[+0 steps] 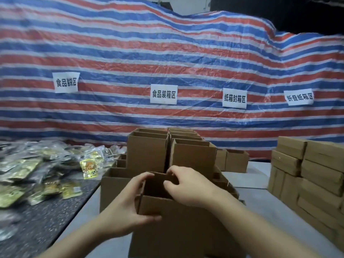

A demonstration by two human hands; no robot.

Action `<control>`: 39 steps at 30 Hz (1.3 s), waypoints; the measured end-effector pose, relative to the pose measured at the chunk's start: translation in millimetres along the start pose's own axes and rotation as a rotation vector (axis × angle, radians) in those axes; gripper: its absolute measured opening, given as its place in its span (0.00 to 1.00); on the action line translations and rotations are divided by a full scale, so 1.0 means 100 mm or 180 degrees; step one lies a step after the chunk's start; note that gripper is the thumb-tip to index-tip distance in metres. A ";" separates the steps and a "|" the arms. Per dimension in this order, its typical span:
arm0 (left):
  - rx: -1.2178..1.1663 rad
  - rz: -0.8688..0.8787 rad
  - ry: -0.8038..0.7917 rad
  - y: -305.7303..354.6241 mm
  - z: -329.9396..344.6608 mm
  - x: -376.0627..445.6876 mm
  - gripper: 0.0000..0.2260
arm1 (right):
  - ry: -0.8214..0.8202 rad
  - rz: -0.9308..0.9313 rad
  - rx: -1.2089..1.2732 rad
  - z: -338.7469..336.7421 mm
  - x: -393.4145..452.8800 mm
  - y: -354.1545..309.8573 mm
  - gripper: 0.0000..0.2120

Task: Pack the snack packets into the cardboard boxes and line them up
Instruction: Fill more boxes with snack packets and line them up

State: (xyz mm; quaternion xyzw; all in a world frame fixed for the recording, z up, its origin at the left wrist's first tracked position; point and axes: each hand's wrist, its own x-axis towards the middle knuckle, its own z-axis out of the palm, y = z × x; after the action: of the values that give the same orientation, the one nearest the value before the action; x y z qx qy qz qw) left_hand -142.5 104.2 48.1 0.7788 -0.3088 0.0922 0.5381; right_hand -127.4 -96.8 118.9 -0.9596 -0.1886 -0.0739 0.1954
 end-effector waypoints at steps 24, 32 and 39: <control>0.0207 -0.0757 -0.0059 -1.12 -0.02 -0.51 0.38 | -0.0185 0.0155 0.0022 1.30 0.16 0.12 0.20; 0.0228 -0.0709 -0.0139 -1.15 -0.05 -0.50 0.37 | -0.0239 0.0189 -0.0136 1.29 0.18 0.11 0.21; 0.0190 -0.0792 -0.0225 -1.20 -0.09 -0.46 0.39 | -0.0508 0.0188 -0.0464 1.16 0.39 0.08 0.22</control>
State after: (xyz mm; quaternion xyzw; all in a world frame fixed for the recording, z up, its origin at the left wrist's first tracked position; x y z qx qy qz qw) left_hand -107.9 157.5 -63.6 0.8295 -0.2256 0.0063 0.5108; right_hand -80.4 -43.7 18.6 -0.9792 -0.1693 -0.0049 0.1116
